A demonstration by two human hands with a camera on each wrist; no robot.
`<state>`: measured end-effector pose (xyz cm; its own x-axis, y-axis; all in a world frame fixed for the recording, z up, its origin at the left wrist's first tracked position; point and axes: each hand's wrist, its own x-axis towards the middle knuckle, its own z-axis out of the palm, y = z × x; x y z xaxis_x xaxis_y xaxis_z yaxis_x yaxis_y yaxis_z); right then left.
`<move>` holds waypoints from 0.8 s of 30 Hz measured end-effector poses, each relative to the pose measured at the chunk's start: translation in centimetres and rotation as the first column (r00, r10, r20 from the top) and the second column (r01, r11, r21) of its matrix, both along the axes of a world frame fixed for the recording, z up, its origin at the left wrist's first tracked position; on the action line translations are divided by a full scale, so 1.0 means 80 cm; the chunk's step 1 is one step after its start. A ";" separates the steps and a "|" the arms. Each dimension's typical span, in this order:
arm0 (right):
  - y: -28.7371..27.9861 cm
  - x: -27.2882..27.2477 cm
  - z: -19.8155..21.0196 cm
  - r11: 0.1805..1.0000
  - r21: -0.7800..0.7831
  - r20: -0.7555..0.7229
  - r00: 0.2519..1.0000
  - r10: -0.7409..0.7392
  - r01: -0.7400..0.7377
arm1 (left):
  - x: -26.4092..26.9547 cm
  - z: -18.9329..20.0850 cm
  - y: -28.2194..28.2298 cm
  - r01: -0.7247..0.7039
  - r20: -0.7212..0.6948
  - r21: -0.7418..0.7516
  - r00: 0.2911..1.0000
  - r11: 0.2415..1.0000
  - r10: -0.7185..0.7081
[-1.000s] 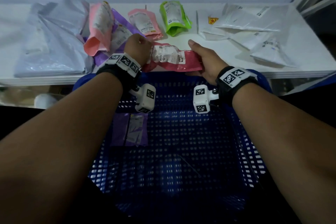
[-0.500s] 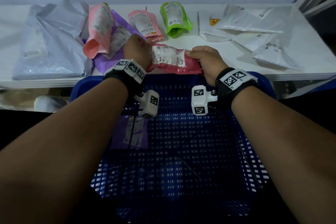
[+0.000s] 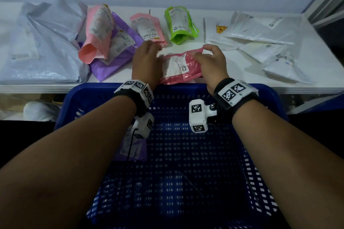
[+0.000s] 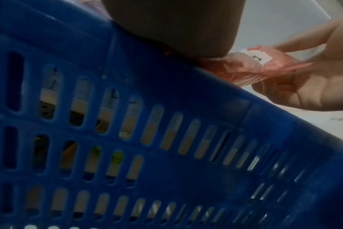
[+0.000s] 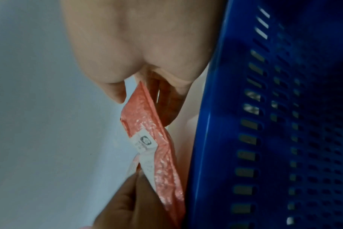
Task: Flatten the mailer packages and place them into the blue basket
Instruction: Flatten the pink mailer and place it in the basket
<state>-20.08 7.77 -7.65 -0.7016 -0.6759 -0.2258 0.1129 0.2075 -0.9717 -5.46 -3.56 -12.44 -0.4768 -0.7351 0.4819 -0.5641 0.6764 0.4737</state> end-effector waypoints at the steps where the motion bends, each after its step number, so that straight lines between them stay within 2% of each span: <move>1: -0.002 -0.001 -0.001 1.000 -0.005 0.019 1.000 -0.019 0.019 | -0.001 0.000 0.002 0.024 0.056 -0.072 0.998 0.997 -0.020; 2: -0.004 -0.002 -0.003 0.999 -0.020 0.045 0.998 -0.042 0.043 | -0.002 0.000 0.004 0.033 0.118 -0.092 0.993 0.995 -0.022; 5: -0.004 -0.004 -0.008 0.993 -0.078 0.142 0.987 -0.079 0.091 | -0.003 -0.001 0.011 0.084 0.214 -0.008 0.973 0.996 -0.081; 7: -0.001 -0.005 -0.012 0.994 -0.066 0.140 0.988 -0.072 0.082 | -0.001 -0.008 0.007 0.145 0.314 0.012 0.939 0.989 -0.142; 11: 0.004 -0.006 -0.017 0.994 -0.069 0.142 0.987 -0.074 0.085 | -0.005 -0.011 0.009 0.188 0.599 -0.050 0.792 0.981 -0.121; 15: 0.006 -0.005 -0.015 0.996 -0.064 0.129 0.990 -0.051 0.059 | -0.023 0.002 0.006 0.102 0.728 -0.050 0.685 0.994 -0.034; 17: 0.007 -0.004 -0.014 0.997 -0.070 0.110 0.994 -0.007 0.015 | -0.027 0.005 0.003 0.075 0.711 -0.060 0.703 0.995 -0.010; 21: 0.015 -0.004 -0.016 0.997 -0.064 0.121 0.991 0.060 -0.053 | -0.028 -0.012 0.000 0.058 0.577 0.052 0.813 0.997 -0.077; 24: 0.015 -0.003 -0.017 0.989 -0.057 0.067 0.988 0.143 -0.139 | -0.028 -0.019 0.003 0.013 0.571 0.126 0.817 0.992 -0.083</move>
<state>-20.33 8.98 -9.02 -0.5821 -0.7790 -0.2330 0.1544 0.1755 -0.9723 -7.69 -3.30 -13.96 -0.6769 -0.7356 0.0263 -0.7251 0.6726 0.1479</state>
